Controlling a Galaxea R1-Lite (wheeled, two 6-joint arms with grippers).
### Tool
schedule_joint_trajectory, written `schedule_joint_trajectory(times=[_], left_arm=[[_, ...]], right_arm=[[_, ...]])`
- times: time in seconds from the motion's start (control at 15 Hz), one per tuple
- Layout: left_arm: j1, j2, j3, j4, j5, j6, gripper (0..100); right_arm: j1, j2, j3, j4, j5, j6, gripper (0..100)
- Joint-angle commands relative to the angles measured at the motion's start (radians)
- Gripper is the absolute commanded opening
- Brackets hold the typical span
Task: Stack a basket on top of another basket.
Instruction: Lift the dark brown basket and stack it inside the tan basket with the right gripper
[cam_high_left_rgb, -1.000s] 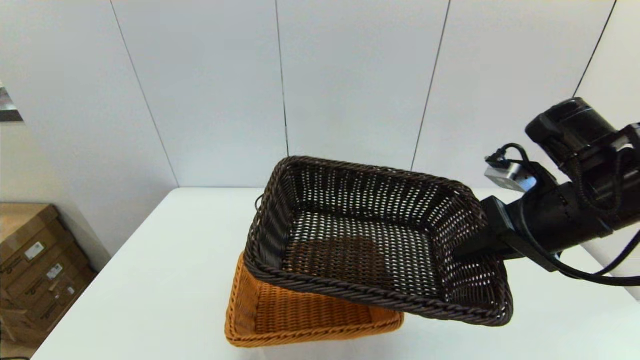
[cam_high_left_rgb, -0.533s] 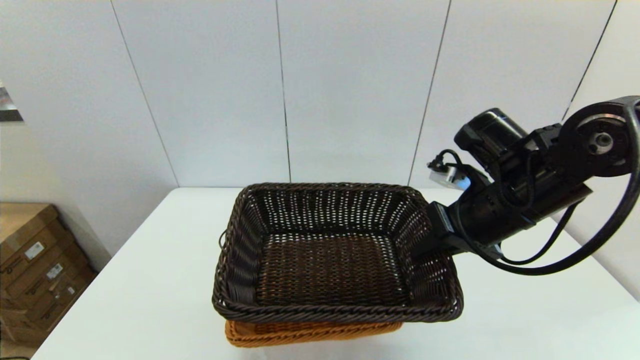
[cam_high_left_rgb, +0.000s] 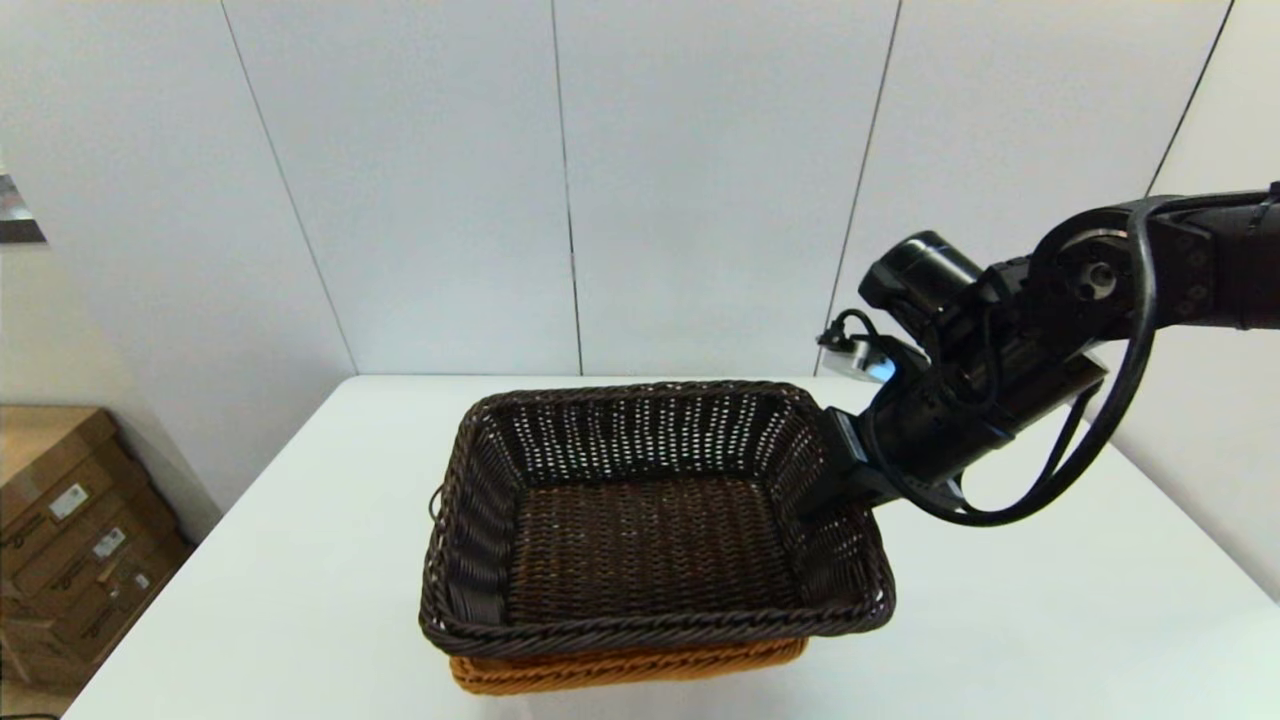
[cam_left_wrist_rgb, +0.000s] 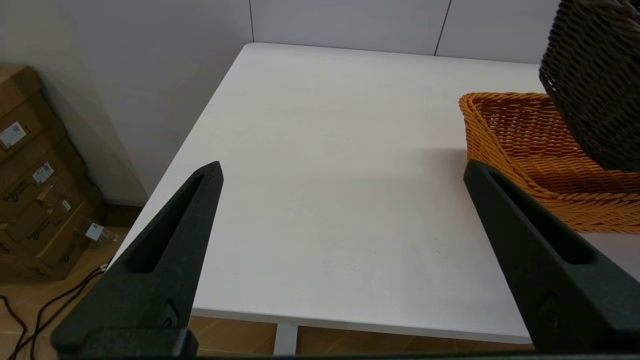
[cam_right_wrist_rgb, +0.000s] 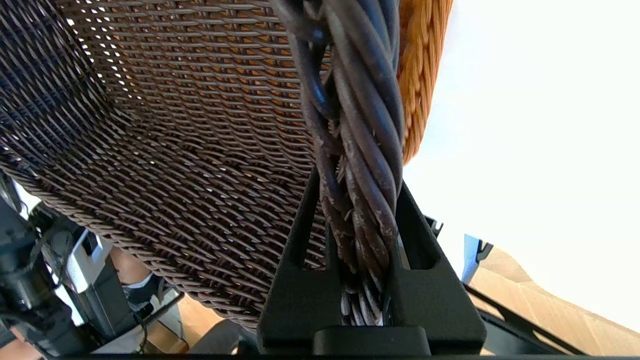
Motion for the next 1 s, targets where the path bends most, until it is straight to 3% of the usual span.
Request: schedule_joint_trajectory(times=[0.07,1.0], left_arm=[[0.0,-0.002,0.0,0.0,0.0,-0.001,100],[0.0,-0.002,0.002,0.0,0.0,-0.002,100]], right_arm=[[0.015,0.05,-0.04,0.004,0.003,0.003,0],[0.059,0.18,-0.135,0.016,0.003,0.008,0]])
